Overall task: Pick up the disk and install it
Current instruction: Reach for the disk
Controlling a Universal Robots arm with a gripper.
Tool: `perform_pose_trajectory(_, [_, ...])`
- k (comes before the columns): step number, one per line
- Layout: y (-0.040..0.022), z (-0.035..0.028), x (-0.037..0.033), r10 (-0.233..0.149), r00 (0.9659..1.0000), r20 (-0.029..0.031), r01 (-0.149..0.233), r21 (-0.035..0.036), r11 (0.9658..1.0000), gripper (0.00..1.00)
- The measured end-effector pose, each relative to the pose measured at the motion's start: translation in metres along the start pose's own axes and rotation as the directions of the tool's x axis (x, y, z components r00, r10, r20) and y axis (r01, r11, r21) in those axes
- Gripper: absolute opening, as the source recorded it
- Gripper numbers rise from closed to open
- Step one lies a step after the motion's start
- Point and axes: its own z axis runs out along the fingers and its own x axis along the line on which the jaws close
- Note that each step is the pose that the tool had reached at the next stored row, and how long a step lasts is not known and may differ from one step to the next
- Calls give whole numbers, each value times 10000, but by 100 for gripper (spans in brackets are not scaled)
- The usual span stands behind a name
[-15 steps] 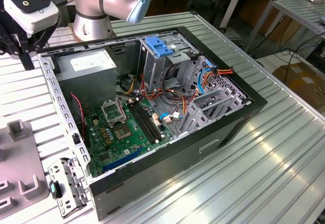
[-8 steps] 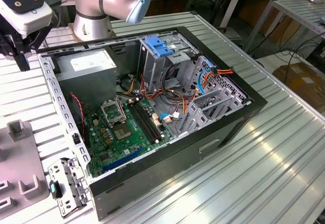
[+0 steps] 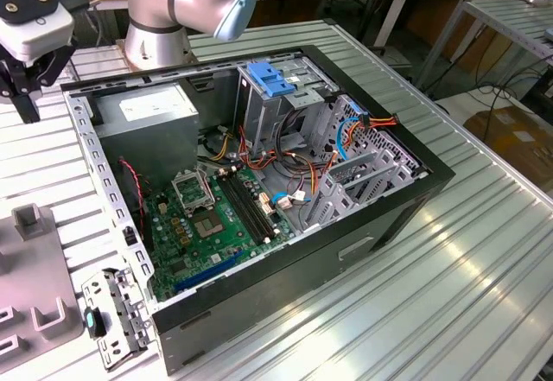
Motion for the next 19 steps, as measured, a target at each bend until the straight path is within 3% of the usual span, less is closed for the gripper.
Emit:
perform_pose_trajectory(7, [123,15,113,0,10000,1,0,-1,10000,11])
perform_pose_trajectory(12, [171,17,269,0,10000,0,0,0,10000,11])
perform_pose_trajectory(13, [175,17,303,1,10000,0,-1,0,10000,11])
perform_pose_trajectory(17, [182,13,565,1,10000,0,-1,0,10000,11])
perform_pose_trajectory(19, [181,13,639,1,10000,2,-1,-1,10000,11])
